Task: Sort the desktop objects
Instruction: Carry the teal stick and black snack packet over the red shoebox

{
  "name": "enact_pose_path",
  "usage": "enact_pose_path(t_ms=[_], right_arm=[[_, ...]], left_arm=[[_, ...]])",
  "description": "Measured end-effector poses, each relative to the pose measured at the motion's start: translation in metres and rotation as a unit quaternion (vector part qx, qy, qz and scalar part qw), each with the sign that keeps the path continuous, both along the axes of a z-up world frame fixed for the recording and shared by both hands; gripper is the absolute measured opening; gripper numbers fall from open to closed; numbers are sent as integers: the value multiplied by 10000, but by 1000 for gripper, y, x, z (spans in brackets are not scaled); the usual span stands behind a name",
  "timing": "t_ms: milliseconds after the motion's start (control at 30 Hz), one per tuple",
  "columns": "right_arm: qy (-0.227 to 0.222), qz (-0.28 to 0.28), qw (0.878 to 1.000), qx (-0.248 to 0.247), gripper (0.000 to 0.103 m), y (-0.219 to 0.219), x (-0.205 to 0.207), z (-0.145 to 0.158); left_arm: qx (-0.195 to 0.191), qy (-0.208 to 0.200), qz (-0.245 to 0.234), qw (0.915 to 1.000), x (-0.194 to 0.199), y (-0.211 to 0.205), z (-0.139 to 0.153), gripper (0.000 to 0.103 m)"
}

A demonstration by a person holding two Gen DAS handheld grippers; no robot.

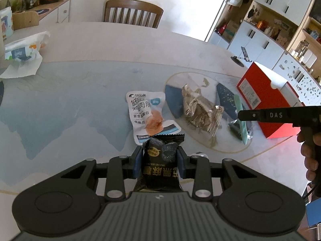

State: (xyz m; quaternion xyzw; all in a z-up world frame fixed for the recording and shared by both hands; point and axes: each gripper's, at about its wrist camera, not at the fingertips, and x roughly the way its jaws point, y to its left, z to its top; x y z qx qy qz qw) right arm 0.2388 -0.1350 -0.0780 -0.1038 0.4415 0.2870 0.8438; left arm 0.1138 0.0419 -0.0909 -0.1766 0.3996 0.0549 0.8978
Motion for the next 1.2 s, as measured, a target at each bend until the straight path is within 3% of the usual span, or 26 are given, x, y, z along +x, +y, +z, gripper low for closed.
enact_pose_path(t_ms=[567, 1200], right_arm=[[65, -153, 9983, 567, 7, -42, -10, 44], [-419, -591, 9922, 1014, 7, -117, 19, 94]], left_arm=[[-54, -355, -211, 9991, 4, -11, 41, 33], [193, -907, -619, 9938, 52, -56, 93, 34]])
